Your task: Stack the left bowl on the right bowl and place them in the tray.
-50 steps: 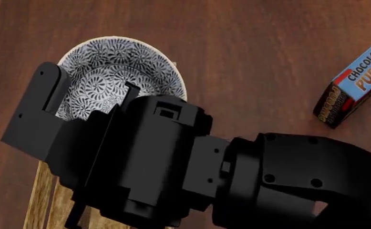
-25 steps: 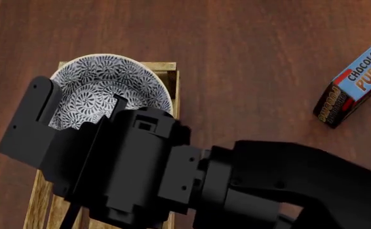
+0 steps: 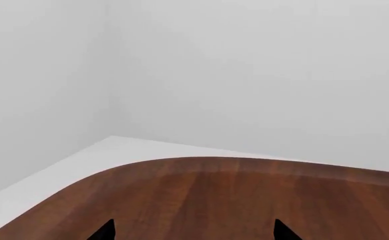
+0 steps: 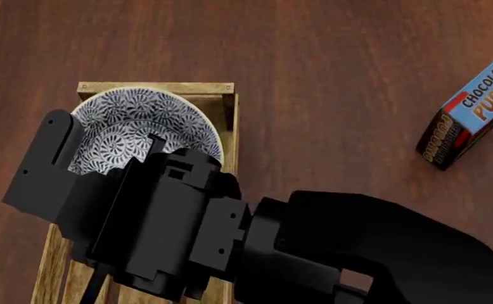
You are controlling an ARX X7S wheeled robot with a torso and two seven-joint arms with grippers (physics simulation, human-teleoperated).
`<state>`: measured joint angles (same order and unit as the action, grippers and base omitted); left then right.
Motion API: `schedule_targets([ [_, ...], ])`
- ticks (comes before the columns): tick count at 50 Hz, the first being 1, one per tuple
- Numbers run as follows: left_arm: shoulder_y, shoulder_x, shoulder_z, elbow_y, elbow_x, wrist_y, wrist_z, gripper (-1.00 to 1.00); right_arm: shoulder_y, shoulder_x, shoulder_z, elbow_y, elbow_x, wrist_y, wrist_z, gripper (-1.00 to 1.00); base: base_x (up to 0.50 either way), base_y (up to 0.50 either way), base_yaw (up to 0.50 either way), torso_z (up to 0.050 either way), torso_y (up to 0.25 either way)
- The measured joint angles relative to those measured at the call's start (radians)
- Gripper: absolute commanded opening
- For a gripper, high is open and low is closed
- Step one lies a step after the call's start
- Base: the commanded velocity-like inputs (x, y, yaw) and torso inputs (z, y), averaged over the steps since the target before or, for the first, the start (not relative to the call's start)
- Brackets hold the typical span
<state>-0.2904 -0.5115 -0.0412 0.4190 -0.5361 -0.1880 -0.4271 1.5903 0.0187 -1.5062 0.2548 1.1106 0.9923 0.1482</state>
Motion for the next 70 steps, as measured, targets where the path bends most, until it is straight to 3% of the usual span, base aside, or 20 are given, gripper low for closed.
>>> schedule_targets([
  [70, 0.002, -0.007, -0.004, -0.01, -0.014, 0.01, -0.004, 1.0, -0.088, -0.019, -0.035, 0.064, -0.104, -0.079, -0.126, -1.0, 0.0, 0.0, 0.0, 0.0, 0.001],
])
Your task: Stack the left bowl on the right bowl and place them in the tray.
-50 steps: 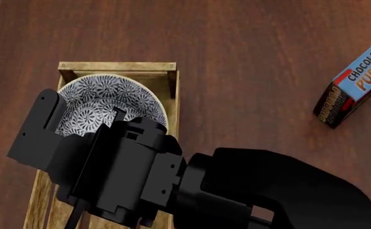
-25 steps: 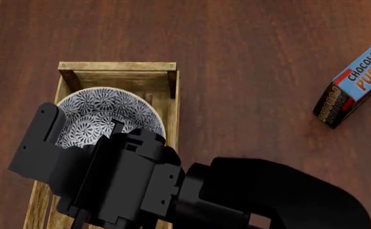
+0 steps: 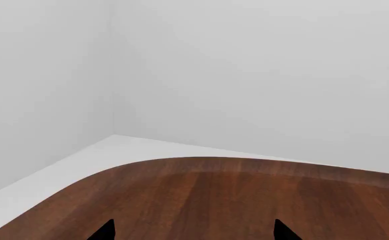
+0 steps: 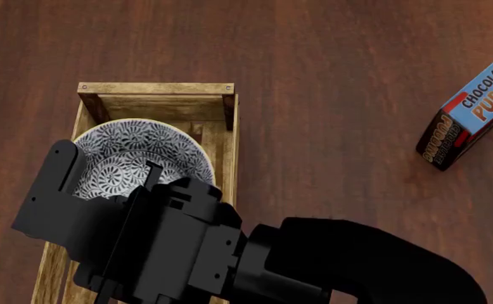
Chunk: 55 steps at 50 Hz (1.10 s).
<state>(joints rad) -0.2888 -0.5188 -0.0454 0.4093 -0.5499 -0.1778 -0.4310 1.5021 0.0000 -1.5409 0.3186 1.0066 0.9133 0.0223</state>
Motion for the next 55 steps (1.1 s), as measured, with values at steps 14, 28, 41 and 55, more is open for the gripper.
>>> schedule_targets([
  [14, 0.002, -0.002, -0.003, 0.0, -0.004, 0.001, -0.002, 1.0, -0.018, 0.0, 0.002, 0.007, -0.011, 0.016, -0.017, 1.0, 0.0, 0.0, 0.0, 0.0, 0.0],
  [28, 0.004, -0.007, -0.02, 0.0, -0.016, 0.003, -0.008, 1.0, -0.017, 0.0, -0.004, -0.005, 0.01, 0.027, -0.003, 1.0, 0.0, 0.0, 0.0, 0.0, 0.0],
  [41, 0.006, -0.009, -0.028, -0.004, -0.022, 0.006, -0.01, 1.0, -0.003, 0.0, -0.005, -0.051, 0.032, 0.049, 0.035, 1.0, 0.0, 0.0, 0.0, 0.0, 0.0],
  [55, 0.007, -0.012, -0.034, -0.004, -0.025, 0.007, -0.014, 1.0, 0.021, 0.0, -0.005, -0.101, 0.081, 0.062, 0.106, 1.0, 0.0, 0.0, 0.0, 0.0, 0.0],
])
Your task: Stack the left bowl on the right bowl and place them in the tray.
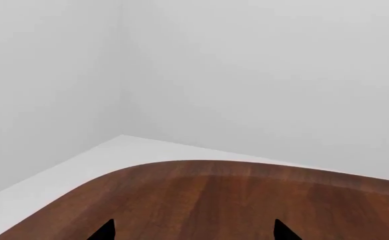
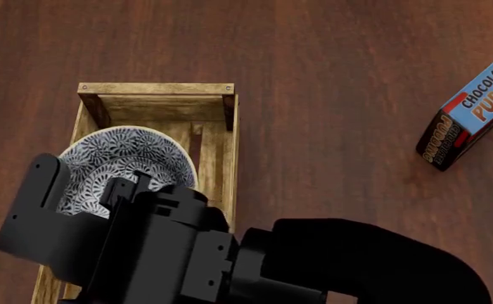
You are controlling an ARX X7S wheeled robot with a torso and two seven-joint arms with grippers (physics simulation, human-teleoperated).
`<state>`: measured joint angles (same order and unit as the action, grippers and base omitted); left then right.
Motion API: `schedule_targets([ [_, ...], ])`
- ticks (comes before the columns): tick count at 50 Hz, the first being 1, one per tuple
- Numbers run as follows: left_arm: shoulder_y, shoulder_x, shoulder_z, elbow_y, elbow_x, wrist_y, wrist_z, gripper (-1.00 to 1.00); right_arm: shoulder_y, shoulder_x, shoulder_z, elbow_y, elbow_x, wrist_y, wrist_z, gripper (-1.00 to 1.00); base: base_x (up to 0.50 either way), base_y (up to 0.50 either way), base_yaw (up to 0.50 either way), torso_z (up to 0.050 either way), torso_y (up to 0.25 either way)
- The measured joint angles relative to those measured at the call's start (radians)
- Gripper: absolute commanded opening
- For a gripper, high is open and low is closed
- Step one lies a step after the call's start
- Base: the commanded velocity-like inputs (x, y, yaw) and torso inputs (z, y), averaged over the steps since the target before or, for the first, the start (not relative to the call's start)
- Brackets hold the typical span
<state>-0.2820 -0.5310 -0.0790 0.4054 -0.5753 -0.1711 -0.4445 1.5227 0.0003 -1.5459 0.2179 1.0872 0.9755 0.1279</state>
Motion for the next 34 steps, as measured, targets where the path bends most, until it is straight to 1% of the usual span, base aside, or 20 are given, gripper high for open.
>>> schedule_targets([
  [17, 0.002, -0.002, 0.001, 0.004, 0.0, 0.0, -0.003, 1.0, 0.031, 0.012, 0.04, -0.107, 0.104, 0.01, 0.17, 1.0, 0.0, 0.0, 0.0, 0.0, 0.0],
  [34, 0.005, -0.004, 0.003, 0.007, -0.001, 0.002, -0.004, 1.0, 0.05, 0.034, 0.078, -0.193, 0.168, 0.035, 0.287, 1.0, 0.0, 0.0, 0.0, 0.0, 0.0],
])
